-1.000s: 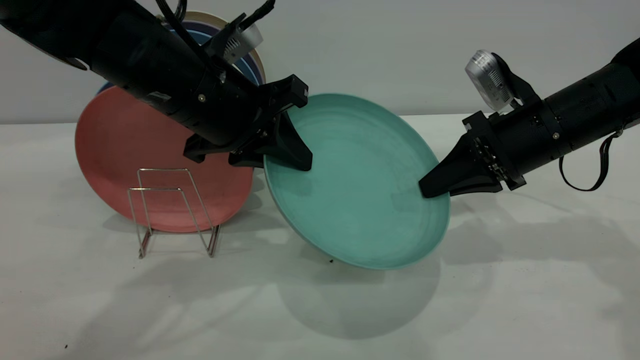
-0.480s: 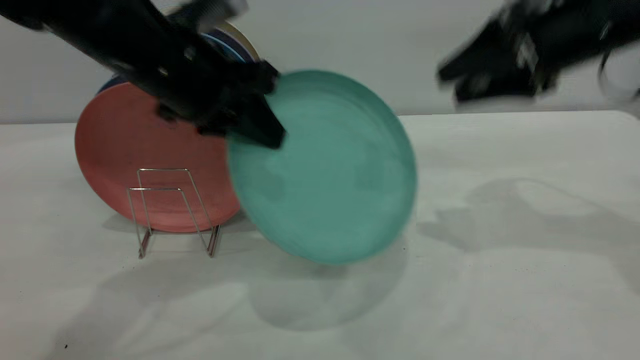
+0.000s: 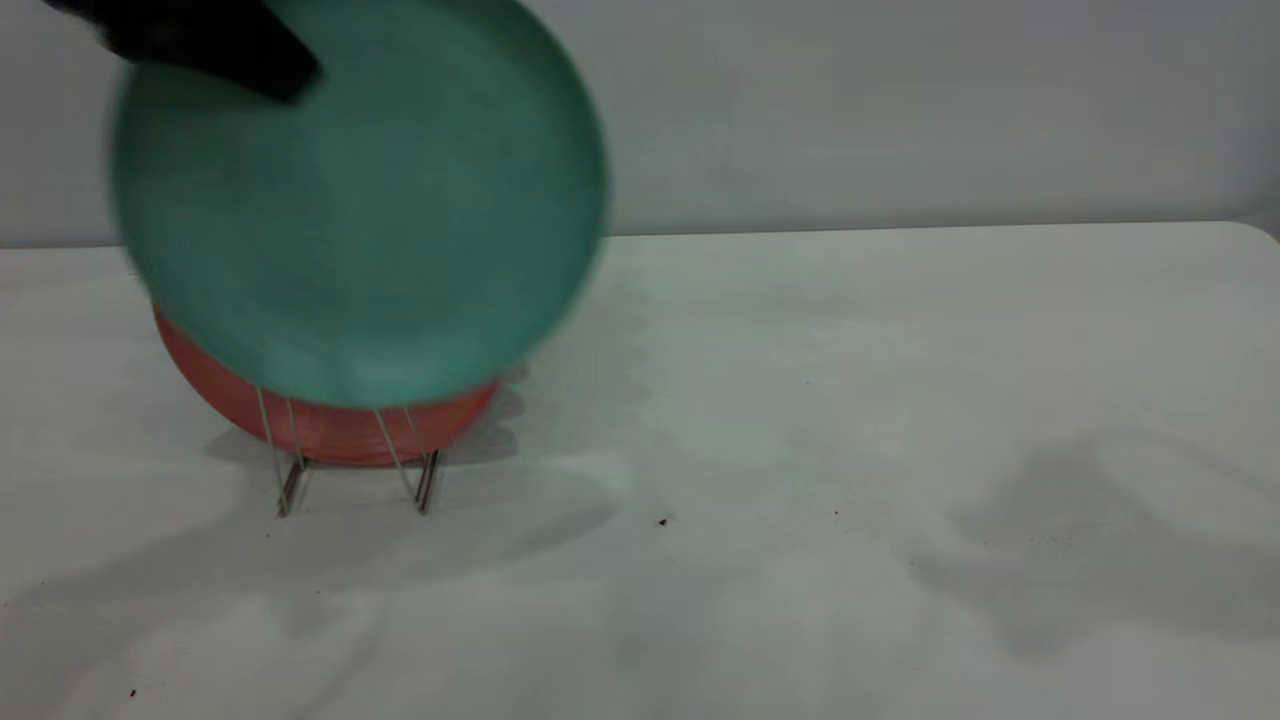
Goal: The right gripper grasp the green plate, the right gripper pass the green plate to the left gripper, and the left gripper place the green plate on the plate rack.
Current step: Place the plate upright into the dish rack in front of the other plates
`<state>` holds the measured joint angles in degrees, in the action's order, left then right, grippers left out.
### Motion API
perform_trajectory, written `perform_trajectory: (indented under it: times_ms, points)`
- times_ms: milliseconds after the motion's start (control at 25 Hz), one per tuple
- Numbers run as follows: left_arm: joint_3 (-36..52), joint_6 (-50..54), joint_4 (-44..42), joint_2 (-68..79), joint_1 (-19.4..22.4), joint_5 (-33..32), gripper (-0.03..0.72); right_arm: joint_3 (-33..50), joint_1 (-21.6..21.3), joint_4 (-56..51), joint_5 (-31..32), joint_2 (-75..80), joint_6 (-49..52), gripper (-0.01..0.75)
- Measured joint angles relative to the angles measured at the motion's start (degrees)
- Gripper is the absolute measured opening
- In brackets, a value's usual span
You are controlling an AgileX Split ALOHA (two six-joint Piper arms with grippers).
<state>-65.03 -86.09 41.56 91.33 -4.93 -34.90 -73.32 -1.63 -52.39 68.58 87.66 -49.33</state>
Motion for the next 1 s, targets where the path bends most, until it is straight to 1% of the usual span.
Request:
perform_trajectory:
  times_ms: [80, 200, 280, 400, 560, 680, 800, 1000]
  points:
    - [0.0, -8.5, -0.4, -1.9, 1.8, -0.6, 0.107, 2.7, 0.0, 3.2, 0.1, -4.6, 3.1, 0.47]
    - [0.0, -19.6, -0.7, -2.7, 4.0, -1.0, 0.107, 8.6, 0.0, 6.2, 0.5, -11.8, 5.4, 0.459]
    - [0.0, -25.0, -0.7, -2.7, 5.1, -0.9, 0.107, 13.6, 0.0, 6.7, 0.7, -16.8, 5.8, 0.458]
    - [0.1, -31.9, -0.7, -2.7, 5.8, -0.5, 0.107, 20.8, 0.0, 7.0, 0.8, -23.5, 6.7, 0.457]
    - [0.1, -34.3, -0.7, -2.5, 5.8, 2.0, 0.107, 29.3, 0.0, 8.9, 1.0, -31.8, 9.0, 0.457]
    - [-0.3, -34.3, -0.7, -1.3, 5.8, 2.5, 0.107, 33.3, 0.0, 12.2, 1.2, -37.7, 11.7, 0.457]
    - [-0.8, -34.3, -0.8, 0.7, 5.8, 2.3, 0.107, 35.1, 0.0, 17.1, 1.4, -43.4, 15.2, 0.457]
    - [-1.2, -34.3, -0.7, 3.0, 5.8, 3.4, 0.107, 35.4, 0.0, 24.3, 2.1, -52.7, 20.9, 0.457]
